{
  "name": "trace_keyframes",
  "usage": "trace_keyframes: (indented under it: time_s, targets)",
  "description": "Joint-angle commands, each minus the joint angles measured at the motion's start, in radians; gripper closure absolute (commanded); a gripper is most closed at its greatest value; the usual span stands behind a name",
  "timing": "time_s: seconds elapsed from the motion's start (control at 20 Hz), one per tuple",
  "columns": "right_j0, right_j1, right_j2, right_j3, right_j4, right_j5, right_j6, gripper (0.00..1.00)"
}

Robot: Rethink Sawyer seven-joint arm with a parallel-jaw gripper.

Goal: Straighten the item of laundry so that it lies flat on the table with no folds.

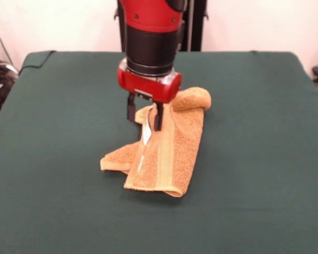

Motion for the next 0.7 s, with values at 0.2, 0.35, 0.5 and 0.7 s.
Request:
trace_keyframes:
  time_s: [0.2,0.35,0.5,0.7]
  targets:
    - [0.038,0.12,0.136,0.055,-0.024,-0.012,-0.104,0.0]
    - [0.028,0.136,0.143,0.044,-0.026,0.005,-0.122,0.0]
    - [0.011,0.141,0.153,0.044,-0.023,0.024,-0.141,0.0]
    - [-0.008,0.137,0.162,0.056,-0.02,0.034,-0.15,0.0]
